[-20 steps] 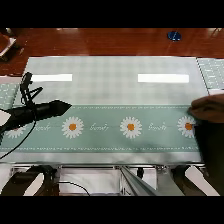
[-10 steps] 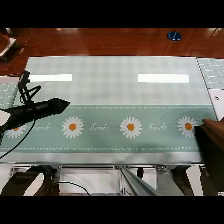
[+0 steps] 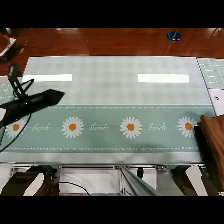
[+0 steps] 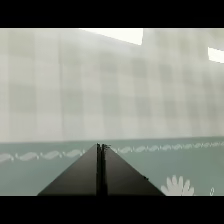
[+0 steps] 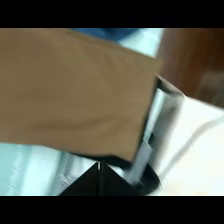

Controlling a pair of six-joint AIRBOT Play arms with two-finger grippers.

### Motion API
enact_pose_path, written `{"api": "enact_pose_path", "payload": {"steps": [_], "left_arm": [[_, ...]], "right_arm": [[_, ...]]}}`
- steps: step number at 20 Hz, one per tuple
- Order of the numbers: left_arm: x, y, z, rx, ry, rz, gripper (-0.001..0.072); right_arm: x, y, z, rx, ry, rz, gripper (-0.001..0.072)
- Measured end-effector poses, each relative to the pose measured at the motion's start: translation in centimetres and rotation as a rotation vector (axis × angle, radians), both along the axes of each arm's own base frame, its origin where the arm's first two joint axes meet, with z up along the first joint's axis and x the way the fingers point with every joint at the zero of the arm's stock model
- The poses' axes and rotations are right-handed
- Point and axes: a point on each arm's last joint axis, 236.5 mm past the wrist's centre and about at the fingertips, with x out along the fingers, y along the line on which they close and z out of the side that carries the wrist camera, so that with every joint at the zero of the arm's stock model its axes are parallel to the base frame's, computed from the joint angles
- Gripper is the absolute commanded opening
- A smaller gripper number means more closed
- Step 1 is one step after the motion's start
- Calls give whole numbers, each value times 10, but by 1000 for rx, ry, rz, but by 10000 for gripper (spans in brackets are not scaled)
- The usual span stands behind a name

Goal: Fold the shirts.

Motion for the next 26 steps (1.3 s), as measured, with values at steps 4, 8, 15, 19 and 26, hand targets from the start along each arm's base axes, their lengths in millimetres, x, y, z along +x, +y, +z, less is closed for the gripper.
{"api": "enact_pose_path", "payload": {"steps": [4,8,15,19,26], "left_arm": [[49,-12,86,9,-157,-44,28],[60,-62,94,96,-149,-238,28],[35,-46,-37,350,203,-258,29],[33,-35,-53,386,247,-230,30],[32,-29,-62,409,274,-223,30]], "right_arm": [[162,40,18,24,-306,437,23],[270,161,2,72,-397,875,21],[275,250,-119,95,-131,1129,22],[270,261,-133,108,-104,1146,22],[268,264,-136,112,-98,1151,22]]}}
